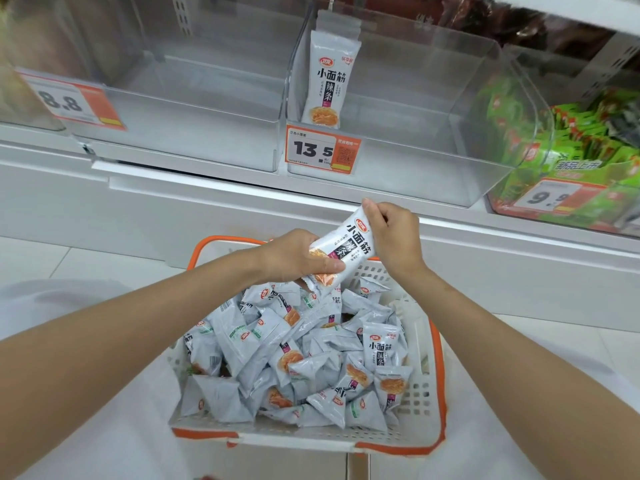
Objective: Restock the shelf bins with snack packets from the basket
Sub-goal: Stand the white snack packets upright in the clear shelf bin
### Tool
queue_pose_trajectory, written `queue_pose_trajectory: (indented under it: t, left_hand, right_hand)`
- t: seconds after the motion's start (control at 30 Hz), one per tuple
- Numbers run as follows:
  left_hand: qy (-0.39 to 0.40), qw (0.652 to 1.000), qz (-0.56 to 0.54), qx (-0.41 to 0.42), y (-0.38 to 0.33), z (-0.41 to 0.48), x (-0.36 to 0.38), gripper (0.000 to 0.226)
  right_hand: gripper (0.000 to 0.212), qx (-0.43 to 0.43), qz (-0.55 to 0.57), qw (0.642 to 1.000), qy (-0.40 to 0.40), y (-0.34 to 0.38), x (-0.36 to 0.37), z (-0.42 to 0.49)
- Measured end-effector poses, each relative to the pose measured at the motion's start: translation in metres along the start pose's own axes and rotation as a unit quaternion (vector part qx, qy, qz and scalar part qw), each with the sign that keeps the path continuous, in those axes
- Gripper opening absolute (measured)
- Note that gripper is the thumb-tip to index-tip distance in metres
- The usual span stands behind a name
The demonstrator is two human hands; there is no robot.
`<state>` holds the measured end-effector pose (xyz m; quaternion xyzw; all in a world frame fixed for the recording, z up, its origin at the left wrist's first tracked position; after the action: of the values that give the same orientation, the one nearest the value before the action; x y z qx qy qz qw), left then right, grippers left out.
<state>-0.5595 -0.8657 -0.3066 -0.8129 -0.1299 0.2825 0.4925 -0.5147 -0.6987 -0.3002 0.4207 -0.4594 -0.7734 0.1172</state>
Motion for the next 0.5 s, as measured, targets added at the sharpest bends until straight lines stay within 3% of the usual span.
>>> queue_pose_trajectory:
  t: [0.13,0.2,0.3,0.4,0.5]
  left_hand:
    - [-0.035,0.999,0.013,0.025,0.000,0.003,-0.007,0.013]
    - [-0.056,0.998,0.005,0.027,0.002,0.003,-0.014,0.022]
    - [-0.079,0.996,-0.010,0.035,0.000,0.002,-0.022,0.024]
    - [-0.069,0.996,-0.036,0.045,-0.008,0.001,-0.024,0.026]
    - [-0.066,0.993,-0.047,0.088,-0.025,-0.005,-0.031,0.034]
  right_hand:
    - [0.050,0.018,0.030,0.999,0.016,0.014,-0.006,0.008]
    - [0.053,0.110,0.106,0.987,0.039,0.019,-0.009,0.008]
    - [0.038,0.266,0.229,0.924,0.149,0.019,-0.006,-0.005]
    - [0.019,0.283,0.288,0.886,0.228,0.024,-0.001,-0.015]
    - [0.020,0.229,0.287,0.909,0.199,0.038,-0.013,-0.007]
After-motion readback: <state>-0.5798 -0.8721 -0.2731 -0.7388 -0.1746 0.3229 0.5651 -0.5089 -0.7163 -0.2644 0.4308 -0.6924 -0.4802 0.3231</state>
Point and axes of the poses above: each hand's wrist, its own z-axis towards the middle knuckle, its own x-axis out of the palm, y = z × x, the point moved 5 cm from there along z, towards the middle knuckle, and after that the axes turned 7 degrees about -y, right-handed, at the moved point
